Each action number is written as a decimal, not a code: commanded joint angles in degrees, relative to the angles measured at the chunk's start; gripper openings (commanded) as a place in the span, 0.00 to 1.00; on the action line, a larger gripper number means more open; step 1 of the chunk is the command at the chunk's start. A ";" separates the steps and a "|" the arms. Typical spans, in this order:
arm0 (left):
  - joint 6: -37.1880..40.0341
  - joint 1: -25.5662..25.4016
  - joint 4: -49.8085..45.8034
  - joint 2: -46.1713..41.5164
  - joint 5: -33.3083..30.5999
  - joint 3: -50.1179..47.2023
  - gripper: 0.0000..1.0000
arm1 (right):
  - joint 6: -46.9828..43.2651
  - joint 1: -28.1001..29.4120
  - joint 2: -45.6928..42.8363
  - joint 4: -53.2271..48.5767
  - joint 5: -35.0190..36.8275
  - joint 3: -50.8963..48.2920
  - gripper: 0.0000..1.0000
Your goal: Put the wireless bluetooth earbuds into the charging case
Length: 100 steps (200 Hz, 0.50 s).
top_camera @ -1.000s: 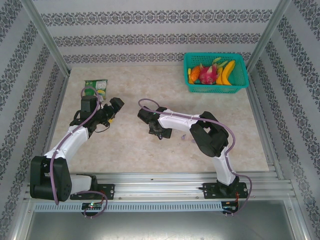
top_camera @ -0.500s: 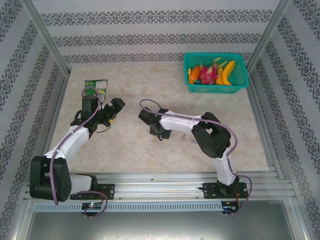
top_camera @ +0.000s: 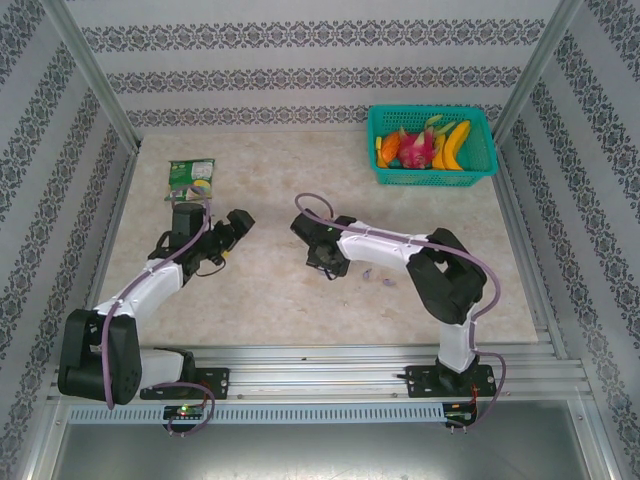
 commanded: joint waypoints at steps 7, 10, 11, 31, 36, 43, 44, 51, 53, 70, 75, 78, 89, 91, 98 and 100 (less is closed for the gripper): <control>1.89 -3.84 11.13 0.46 -0.71 -3.01 0.98 | -2.49 -1.91 -3.71 1.63 -1.56 -0.44 0.47; 2.09 -4.28 11.65 0.38 -0.77 -3.21 0.98 | -2.60 -2.09 -3.80 1.80 -1.62 -0.51 0.47; 2.12 -4.46 11.75 0.42 -0.87 -3.28 0.98 | -2.58 -2.15 -3.82 1.86 -1.63 -0.57 0.47; 2.76 -6.54 12.91 0.45 -2.47 -4.30 0.98 | -3.58 -3.07 -3.49 2.19 -2.06 -0.62 0.47; 2.77 -6.90 12.85 0.45 -2.98 -4.45 0.98 | -3.90 -3.21 -3.33 2.19 -2.13 -0.69 0.47; 2.77 -7.44 12.66 0.46 -3.54 -4.53 0.98 | -4.41 -3.41 -2.99 2.19 -2.10 -0.83 0.47; 2.72 -7.49 12.65 0.55 -3.66 -4.56 0.98 | -4.46 -3.38 -2.92 2.19 -2.09 -0.87 0.47; 2.61 -7.79 12.50 0.57 -4.23 -4.51 0.98 | -4.93 -3.51 -2.55 2.11 -2.21 -1.06 0.47; 2.60 -7.97 12.44 0.62 -4.42 -4.46 0.98 | -5.11 -3.54 -2.41 2.10 -2.24 -1.14 0.47; 2.57 -8.61 11.30 0.68 -5.53 -3.92 0.98 | -6.52 -3.75 -1.25 1.99 -1.84 -1.73 0.47; 2.58 -8.69 11.17 0.68 -5.67 -3.86 0.98 | -7.01 -3.78 -0.88 1.73 -1.56 -1.83 0.47; 2.56 -8.70 11.11 0.64 -5.87 -3.76 0.98 | -7.25 -3.76 -0.58 1.63 -1.37 -1.87 0.47; 2.55 -8.86 10.74 0.44 -6.40 -3.55 0.98 | -8.17 -3.73 0.32 1.27 -0.87 -2.04 0.47; 2.58 -8.88 10.68 0.46 -6.48 -3.49 0.98 | -8.39 -3.77 0.46 1.19 -0.74 -2.11 0.47; 2.58 -8.86 10.54 0.33 -6.88 -3.38 0.98 | -8.81 -3.79 0.96 0.93 -0.30 -2.18 0.47; 2.57 -8.86 10.54 0.36 -6.93 -3.30 0.98 | -8.92 -3.77 1.06 0.82 -0.24 -2.21 0.47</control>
